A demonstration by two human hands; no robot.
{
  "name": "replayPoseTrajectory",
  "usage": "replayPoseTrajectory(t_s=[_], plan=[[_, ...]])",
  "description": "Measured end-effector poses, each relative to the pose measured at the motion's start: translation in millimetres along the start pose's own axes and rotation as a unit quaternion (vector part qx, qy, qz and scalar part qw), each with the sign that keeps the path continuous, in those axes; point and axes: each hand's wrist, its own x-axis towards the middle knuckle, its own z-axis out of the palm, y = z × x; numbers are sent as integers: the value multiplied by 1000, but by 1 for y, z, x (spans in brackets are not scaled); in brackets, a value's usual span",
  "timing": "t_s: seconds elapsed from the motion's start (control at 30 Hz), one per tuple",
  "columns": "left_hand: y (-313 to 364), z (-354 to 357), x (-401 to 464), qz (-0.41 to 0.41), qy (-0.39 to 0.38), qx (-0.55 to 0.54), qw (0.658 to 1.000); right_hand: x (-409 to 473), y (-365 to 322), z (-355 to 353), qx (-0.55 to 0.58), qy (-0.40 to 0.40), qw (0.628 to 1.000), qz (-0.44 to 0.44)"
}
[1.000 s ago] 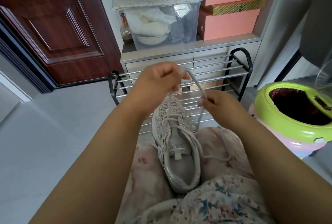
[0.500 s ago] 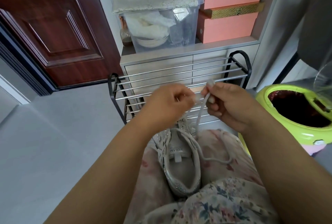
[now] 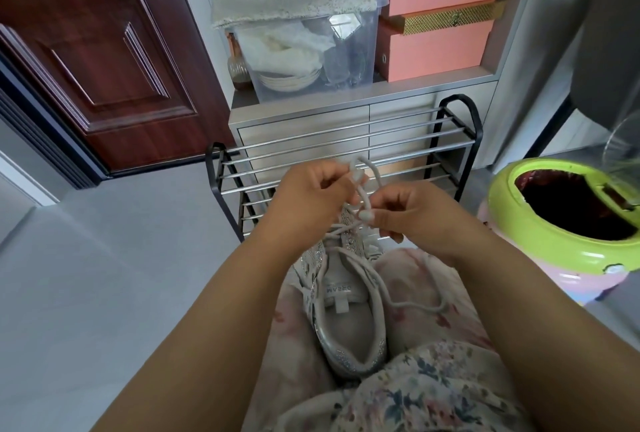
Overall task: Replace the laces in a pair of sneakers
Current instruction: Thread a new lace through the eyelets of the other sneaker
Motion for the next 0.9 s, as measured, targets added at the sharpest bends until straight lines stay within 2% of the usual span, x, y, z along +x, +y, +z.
replayPoseTrajectory(t_s=[0.1, 0.2, 0.3, 0.37, 0.5, 0.7, 0.9], plan=[[-13, 0, -5, -33, 42, 99, 994, 3, 4, 4, 64, 22, 998, 11], [-29, 5, -15, -45, 41, 240, 969, 5, 9, 10, 152, 39, 987, 33], [-46, 13, -21, -62, 32, 327, 942, 6, 19, 14, 140, 55, 988, 36], [-52, 18, -23, -79, 27, 341, 936, 6, 23, 16, 114, 59, 991, 36], [-54, 21, -25, -118, 21, 273, 954, 8, 28, 19, 64, 71, 995, 31], [-50, 24, -29, -200, 42, 90, 975, 7, 29, 21, 1, 71, 997, 17], [-48, 25, -31, -208, 48, 17, 977, 10, 28, 25, -118, 92, 989, -7]])
